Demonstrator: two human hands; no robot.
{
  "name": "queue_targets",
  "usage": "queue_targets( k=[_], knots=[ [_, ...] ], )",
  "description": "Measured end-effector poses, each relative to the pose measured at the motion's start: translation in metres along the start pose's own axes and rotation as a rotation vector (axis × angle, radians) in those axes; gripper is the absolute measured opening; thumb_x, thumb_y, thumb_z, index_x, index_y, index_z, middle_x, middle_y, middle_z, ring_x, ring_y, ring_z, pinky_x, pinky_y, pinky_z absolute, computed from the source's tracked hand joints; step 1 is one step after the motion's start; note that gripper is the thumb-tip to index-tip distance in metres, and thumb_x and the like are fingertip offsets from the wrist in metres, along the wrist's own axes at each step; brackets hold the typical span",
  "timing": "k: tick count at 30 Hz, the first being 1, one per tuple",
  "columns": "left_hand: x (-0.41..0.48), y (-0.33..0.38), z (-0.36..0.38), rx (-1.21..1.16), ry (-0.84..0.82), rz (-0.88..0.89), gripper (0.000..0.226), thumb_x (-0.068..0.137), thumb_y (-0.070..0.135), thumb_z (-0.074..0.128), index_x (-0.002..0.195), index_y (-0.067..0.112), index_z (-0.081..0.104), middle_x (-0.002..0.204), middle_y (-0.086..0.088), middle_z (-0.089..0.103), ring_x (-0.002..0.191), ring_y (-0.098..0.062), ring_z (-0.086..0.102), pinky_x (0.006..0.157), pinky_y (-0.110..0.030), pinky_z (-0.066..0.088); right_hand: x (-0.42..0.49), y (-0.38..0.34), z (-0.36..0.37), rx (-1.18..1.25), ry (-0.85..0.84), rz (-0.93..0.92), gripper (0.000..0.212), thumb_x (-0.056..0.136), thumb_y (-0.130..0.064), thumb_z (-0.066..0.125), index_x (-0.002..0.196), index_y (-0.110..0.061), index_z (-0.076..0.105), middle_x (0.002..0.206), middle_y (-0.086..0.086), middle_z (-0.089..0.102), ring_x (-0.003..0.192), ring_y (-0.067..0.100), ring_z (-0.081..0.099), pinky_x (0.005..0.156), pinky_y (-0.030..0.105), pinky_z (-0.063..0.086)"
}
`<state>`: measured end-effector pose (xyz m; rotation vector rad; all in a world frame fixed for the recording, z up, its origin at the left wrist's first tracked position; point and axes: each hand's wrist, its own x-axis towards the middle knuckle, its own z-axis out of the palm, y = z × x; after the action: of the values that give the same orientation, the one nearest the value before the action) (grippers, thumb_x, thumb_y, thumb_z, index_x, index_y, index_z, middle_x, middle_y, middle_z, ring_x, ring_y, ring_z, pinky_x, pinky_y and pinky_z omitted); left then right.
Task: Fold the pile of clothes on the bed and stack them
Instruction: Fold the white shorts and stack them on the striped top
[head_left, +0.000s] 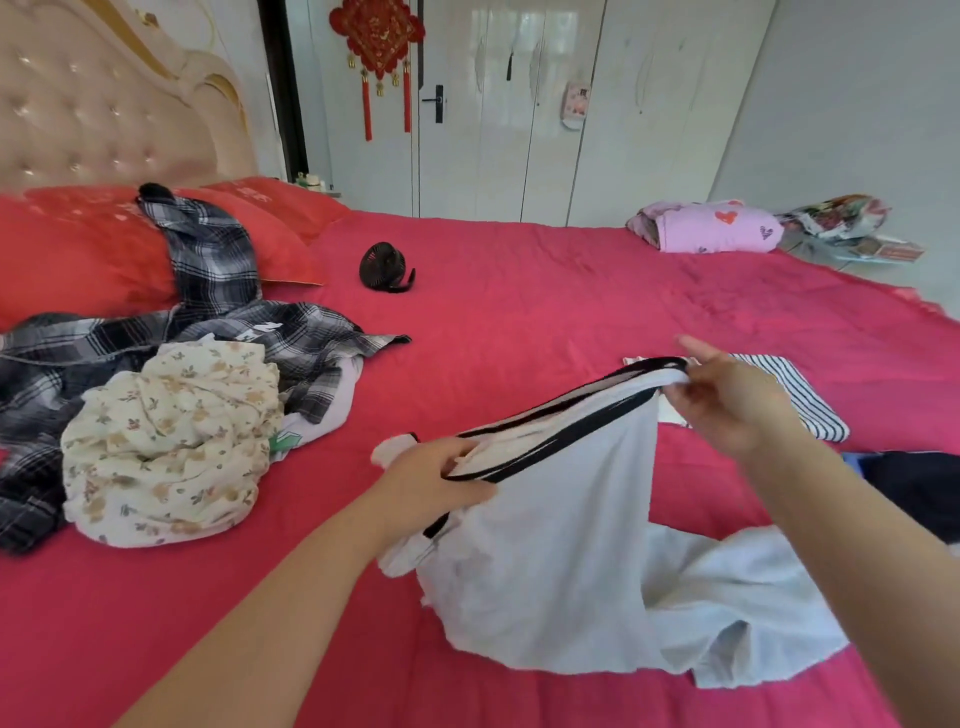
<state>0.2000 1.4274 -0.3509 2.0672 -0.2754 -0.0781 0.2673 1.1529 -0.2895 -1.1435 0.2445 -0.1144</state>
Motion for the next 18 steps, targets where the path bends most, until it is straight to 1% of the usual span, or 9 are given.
queue_targets(
  k=[2, 4, 7, 9, 12, 14, 15, 16, 18],
  knots=[
    [0.011, 0.023, 0.007, -0.007, 0.016, 0.05, 0.015, 0.079, 0.016, 0.071, 0.088, 0.027, 0.065, 0.075, 0.012, 0.06, 0.066, 0.0, 0.054, 0.06, -0.013, 0.039, -0.008, -0.029, -0.015, 0.011, 0.069, -0.141, 0.04, 0.09, 0.012, 0.029, 0.09, -0.014, 0.06, 0.084, 0.008, 0.053, 0.071, 0.016, 0.056, 0.054, 0.017, 0.054],
    [0.019, 0.042, 0.009, -0.026, 0.02, 0.094, 0.007, 0.08, 0.017, 0.071, 0.085, 0.02, 0.068, 0.073, 0.009, 0.059, 0.062, 0.0, 0.051, 0.055, -0.011, 0.037, -0.019, -0.048, -0.024, -0.05, 0.13, -0.274, 0.041, 0.087, 0.013, 0.033, 0.086, -0.016, 0.061, 0.076, 0.006, 0.052, 0.063, 0.014, 0.053, 0.051, 0.017, 0.051],
    [0.028, 0.06, 0.0, -0.059, 0.003, 0.101, 0.007, 0.08, 0.021, 0.071, 0.074, 0.022, 0.068, 0.063, 0.015, 0.057, 0.055, 0.003, 0.049, 0.05, -0.009, 0.035, -0.028, -0.057, -0.031, -0.145, 0.17, -0.449, 0.041, 0.084, 0.011, 0.037, 0.083, -0.022, 0.063, 0.074, 0.001, 0.055, 0.063, 0.011, 0.054, 0.053, 0.016, 0.049],
    [0.033, 0.063, -0.009, -0.072, 0.056, 0.063, 0.011, 0.079, 0.023, 0.071, 0.068, 0.024, 0.068, 0.056, 0.016, 0.055, 0.05, 0.003, 0.048, 0.046, -0.008, 0.033, -0.027, -0.055, -0.028, -0.265, 0.246, -0.593, 0.042, 0.082, 0.006, 0.041, 0.079, -0.03, 0.063, 0.077, -0.006, 0.059, 0.068, 0.009, 0.056, 0.06, 0.019, 0.049],
    [0.046, 0.055, -0.02, -0.058, 0.225, -0.008, 0.008, 0.079, 0.02, 0.07, 0.078, 0.012, 0.07, 0.065, 0.003, 0.055, 0.057, -0.006, 0.047, 0.046, -0.01, 0.032, -0.009, -0.039, -0.015, -0.475, 0.282, -0.733, 0.037, 0.083, -0.001, 0.047, 0.08, -0.036, 0.061, 0.084, -0.017, 0.061, 0.075, 0.007, 0.057, 0.076, 0.031, 0.051],
    [0.059, 0.045, -0.024, -0.027, 0.327, -0.036, 0.011, 0.081, 0.016, 0.069, 0.091, 0.014, 0.07, 0.084, -0.002, 0.065, 0.077, -0.012, 0.058, 0.065, -0.017, 0.043, 0.008, -0.023, -0.006, -0.557, 0.111, -0.602, 0.035, 0.086, -0.001, 0.051, 0.098, -0.033, 0.06, 0.098, -0.014, 0.061, 0.093, 0.011, 0.058, 0.085, 0.034, 0.048],
    [0.066, 0.04, -0.023, -0.038, 0.342, -0.06, 0.025, 0.081, 0.015, 0.07, 0.106, 0.015, 0.067, 0.102, -0.004, 0.066, 0.096, -0.015, 0.06, 0.082, -0.024, 0.046, 0.015, -0.013, -0.004, -0.625, -0.008, -0.479, 0.037, 0.087, 0.0, 0.053, 0.111, -0.028, 0.058, 0.11, -0.008, 0.06, 0.105, 0.014, 0.057, 0.087, 0.031, 0.046],
    [0.071, 0.032, -0.021, -0.045, 0.336, -0.1, 0.044, 0.08, 0.016, 0.071, 0.122, 0.015, 0.058, 0.122, -0.004, 0.06, 0.114, -0.016, 0.054, 0.095, -0.029, 0.042, 0.021, -0.004, -0.004, -0.754, -0.093, -0.391, 0.041, 0.087, 0.0, 0.054, 0.122, -0.023, 0.055, 0.12, -0.002, 0.058, 0.113, 0.017, 0.054, 0.088, 0.027, 0.044],
    [0.075, 0.015, -0.008, 0.02, 0.315, -0.162, 0.069, 0.079, 0.019, 0.073, 0.139, 0.016, 0.04, 0.144, -0.003, 0.04, 0.133, -0.017, 0.036, 0.107, -0.03, 0.029, 0.023, 0.02, -0.013, -1.069, -0.173, -0.349, 0.043, 0.086, 0.0, 0.055, 0.126, -0.017, 0.056, 0.126, 0.005, 0.058, 0.116, 0.019, 0.054, 0.088, 0.02, 0.04]
  ],
)
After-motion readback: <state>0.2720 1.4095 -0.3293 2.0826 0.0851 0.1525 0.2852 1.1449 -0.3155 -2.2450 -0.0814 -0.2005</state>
